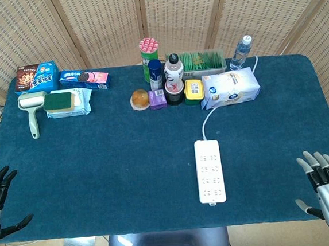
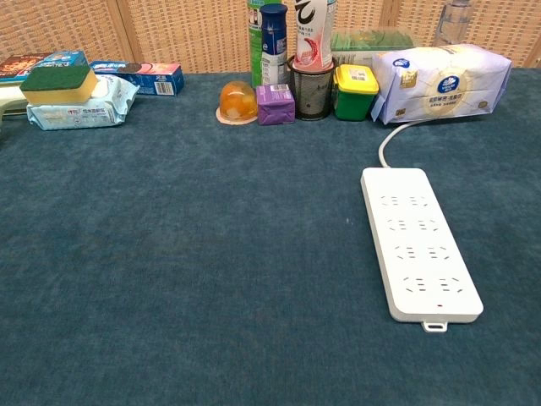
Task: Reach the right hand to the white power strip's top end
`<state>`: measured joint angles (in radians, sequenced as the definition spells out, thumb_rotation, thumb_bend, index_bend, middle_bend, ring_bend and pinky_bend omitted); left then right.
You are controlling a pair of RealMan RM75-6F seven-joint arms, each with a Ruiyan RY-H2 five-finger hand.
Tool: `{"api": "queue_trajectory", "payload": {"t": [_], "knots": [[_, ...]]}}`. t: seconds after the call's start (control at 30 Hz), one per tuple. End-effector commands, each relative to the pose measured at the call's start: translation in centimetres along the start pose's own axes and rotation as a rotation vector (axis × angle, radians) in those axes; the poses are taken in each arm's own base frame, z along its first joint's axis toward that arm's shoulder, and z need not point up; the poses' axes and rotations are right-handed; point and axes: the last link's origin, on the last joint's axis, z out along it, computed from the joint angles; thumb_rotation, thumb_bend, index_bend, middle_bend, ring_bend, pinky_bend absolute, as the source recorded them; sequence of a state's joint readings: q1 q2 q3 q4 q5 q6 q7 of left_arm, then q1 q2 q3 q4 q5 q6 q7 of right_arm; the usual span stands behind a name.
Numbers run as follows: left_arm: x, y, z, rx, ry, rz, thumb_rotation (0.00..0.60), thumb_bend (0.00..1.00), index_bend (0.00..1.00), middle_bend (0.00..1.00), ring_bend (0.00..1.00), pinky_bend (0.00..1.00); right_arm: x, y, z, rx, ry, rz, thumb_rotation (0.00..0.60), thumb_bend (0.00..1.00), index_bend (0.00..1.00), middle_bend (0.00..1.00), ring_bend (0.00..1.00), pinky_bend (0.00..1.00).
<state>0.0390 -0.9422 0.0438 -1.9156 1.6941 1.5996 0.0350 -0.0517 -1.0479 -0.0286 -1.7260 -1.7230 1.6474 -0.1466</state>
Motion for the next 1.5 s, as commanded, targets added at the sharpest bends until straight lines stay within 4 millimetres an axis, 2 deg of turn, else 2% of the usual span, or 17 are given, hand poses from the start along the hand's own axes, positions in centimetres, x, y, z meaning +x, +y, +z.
{"api": "queue_trajectory", "payload": {"t": [0.03,0.23,0.37,0.4,0.53,0.63,0.7,0.73,0.8,0.83,0.9,0.97,1.07,1.27,1.5], "knots": [[0.1,-0.1,0.0,0.001,0.002,-0.004,0.600,0.12,0.00,0.00,0.00,0.01,-0.1,0.0,0.1,0.001,-0.003,0.000,0.600,0.00,0.09,0.07,0.03,0.02],[0.3,-0.2,-0.1,0.011,0.021,-0.014,0.600,0.12,0.00,0.00,0.00,0.01,-0.6,-0.5,0.8,0.034,-0.022,-0.003,0.600,0.00,0.09,0.07,0.03,0.02],[0.2,0.0,-0.2,0.000,0.028,-0.011,0.600,0.12,0.00,0.00,0.00,0.01,-1.5,-2.0,3.7,0.103,-0.055,-0.005,0.600,0.01,0.09,0.09,0.05,0.03],[0.1,0.0,-0.2,-0.001,0.026,-0.010,0.600,0.12,0.00,0.00,0.00,0.01,-1.6,-2.3,4.2,0.112,-0.062,-0.004,0.600,0.02,0.09,0.09,0.05,0.04],[0.0,0.1,-0.3,-0.005,0.020,-0.007,0.600,0.12,0.00,0.00,0.00,0.01,-2.8,-4.4,8.1,0.187,-0.109,0.015,0.600,0.10,0.09,0.10,0.06,0.06],[0.1,0.1,-0.3,-0.006,0.024,-0.012,0.600,0.12,0.00,0.00,0.00,0.01,-3.2,-5.7,10.1,0.219,-0.118,0.026,0.600,0.17,0.10,0.20,0.16,0.11],[0.1,0.0,-0.4,-0.004,0.025,-0.014,0.600,0.12,0.00,0.00,0.00,0.01,-3.4,-7.0,11.9,0.251,-0.111,0.035,0.600,0.22,0.12,0.33,0.32,0.21],[0.1,-0.1,-0.4,-0.004,0.023,-0.015,0.600,0.12,0.00,0.00,0.00,0.01,-3.7,-8.1,13.4,0.274,-0.101,0.044,0.600,0.25,0.12,0.45,0.45,0.30],[0.1,-0.2,-0.3,-0.002,0.022,-0.016,0.600,0.12,0.00,0.00,0.00,0.01,-4.0,-9.2,14.7,0.296,-0.094,0.040,0.600,0.36,0.13,0.68,0.73,0.57],[0.1,-0.3,-0.2,0.001,0.021,-0.016,0.600,0.12,0.00,0.00,0.00,0.01,-4.3,-9.8,15.3,0.311,-0.096,0.036,0.600,0.41,0.13,0.75,0.81,0.67],[0.1,-0.3,-0.1,0.006,0.020,-0.017,0.600,0.12,0.00,0.00,0.00,0.01,-4.7,-10.7,16.1,0.332,-0.111,0.027,0.600,0.58,0.12,0.88,0.96,0.91],[0.2,-0.4,0.0,0.011,0.019,-0.019,0.600,0.12,0.00,0.00,0.00,0.01,-5.2,-11.6,16.8,0.351,-0.144,0.024,0.600,0.70,0.13,0.91,1.00,0.99],[0.2,-0.6,0.1,0.017,0.019,-0.021,0.600,0.12,0.00,0.00,0.00,0.01,-5.8,-12.5,17.5,0.371,-0.189,0.024,0.600,0.83,0.17,0.91,1.00,1.00],[0.3,-0.6,0.3,0.025,0.018,-0.025,0.600,0.12,0.00,0.00,0.00,0.01,-7.0,-14.3,19.0,0.419,-0.297,-0.009,0.600,0.89,0.23,0.91,1.00,1.00],[0.1,-0.4,0.4,0.024,0.015,-0.017,0.600,0.12,0.00,0.00,0.00,0.01,-8.2,-15.8,20.6,0.414,-0.353,-0.068,0.600,0.90,0.26,0.91,1.00,1.00]]}}
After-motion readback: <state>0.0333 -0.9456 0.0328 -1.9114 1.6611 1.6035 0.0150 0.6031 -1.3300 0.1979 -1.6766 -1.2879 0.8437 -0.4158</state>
